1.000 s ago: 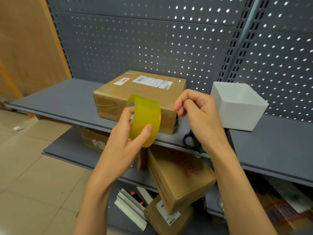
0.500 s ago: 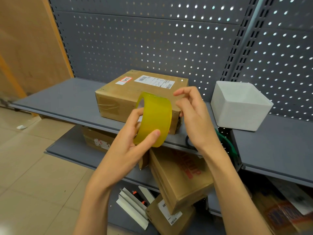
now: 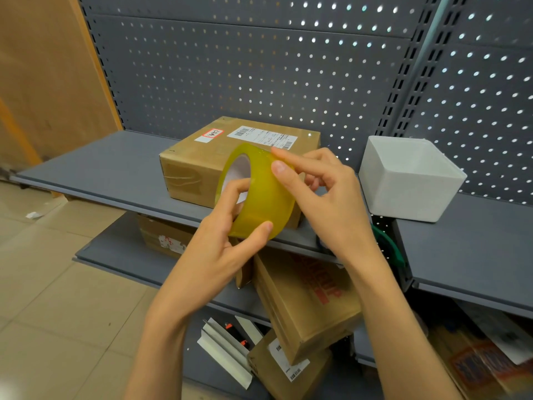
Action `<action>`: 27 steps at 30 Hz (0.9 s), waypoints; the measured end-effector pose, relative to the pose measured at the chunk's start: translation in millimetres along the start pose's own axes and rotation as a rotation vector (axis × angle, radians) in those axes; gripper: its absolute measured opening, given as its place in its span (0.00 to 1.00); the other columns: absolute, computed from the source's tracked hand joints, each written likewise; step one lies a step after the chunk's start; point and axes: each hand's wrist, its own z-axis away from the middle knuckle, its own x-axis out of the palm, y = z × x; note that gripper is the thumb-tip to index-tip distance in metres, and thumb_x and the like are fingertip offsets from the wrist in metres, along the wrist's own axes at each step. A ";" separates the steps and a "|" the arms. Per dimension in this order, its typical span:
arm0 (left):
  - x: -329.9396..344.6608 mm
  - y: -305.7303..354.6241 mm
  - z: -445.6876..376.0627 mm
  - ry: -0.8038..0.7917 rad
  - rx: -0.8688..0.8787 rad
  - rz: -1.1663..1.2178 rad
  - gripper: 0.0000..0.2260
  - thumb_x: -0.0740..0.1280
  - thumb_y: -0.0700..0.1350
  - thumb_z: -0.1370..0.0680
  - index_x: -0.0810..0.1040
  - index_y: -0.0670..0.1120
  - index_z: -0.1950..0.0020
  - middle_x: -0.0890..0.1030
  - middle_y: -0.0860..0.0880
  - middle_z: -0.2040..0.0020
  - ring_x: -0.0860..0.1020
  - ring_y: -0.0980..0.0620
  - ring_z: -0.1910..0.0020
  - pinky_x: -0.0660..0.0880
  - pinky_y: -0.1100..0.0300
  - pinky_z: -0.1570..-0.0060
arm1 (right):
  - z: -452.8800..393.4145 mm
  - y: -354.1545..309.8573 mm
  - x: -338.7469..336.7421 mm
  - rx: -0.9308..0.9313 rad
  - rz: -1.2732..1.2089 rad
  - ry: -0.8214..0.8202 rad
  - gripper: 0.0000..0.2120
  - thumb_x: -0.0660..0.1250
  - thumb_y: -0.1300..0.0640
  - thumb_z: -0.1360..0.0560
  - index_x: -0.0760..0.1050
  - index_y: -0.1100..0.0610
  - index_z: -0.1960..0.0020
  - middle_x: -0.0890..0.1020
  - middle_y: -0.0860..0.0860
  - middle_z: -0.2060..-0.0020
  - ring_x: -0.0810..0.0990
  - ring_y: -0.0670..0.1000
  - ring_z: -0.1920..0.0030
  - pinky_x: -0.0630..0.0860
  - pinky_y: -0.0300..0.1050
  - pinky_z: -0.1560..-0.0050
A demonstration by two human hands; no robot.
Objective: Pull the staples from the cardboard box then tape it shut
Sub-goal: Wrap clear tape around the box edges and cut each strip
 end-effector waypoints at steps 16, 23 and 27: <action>-9.8 -6.2 -2.8 -0.025 -0.060 -0.052 0.16 0.64 0.56 0.28 0.70 0.62 0.41 0.78 0.60 0.48 0.79 0.54 0.54 0.78 0.62 0.60 | -12.4 13.0 0.1 -0.070 0.169 -0.030 0.03 0.63 0.58 0.22 0.74 0.53 0.55 0.79 0.48 0.60 0.72 0.42 0.62 0.68 0.32 0.61; -15.4 -5.9 -8.1 -0.001 -0.040 -0.078 0.19 0.64 0.56 0.28 0.70 0.58 0.38 0.78 0.61 0.48 0.78 0.58 0.48 0.74 0.70 0.58 | -5.7 12.1 10.8 -0.175 0.214 0.049 0.03 0.58 0.57 0.20 0.68 0.54 0.53 0.73 0.45 0.61 0.71 0.44 0.61 0.66 0.33 0.60; -18.4 -6.7 -5.6 0.027 -0.077 -0.050 0.17 0.65 0.57 0.29 0.74 0.57 0.42 0.80 0.56 0.50 0.80 0.53 0.52 0.79 0.61 0.59 | -10.5 13.4 2.9 0.102 -0.098 -0.187 0.02 0.64 0.57 0.23 0.73 0.56 0.52 0.77 0.49 0.59 0.73 0.44 0.59 0.71 0.34 0.57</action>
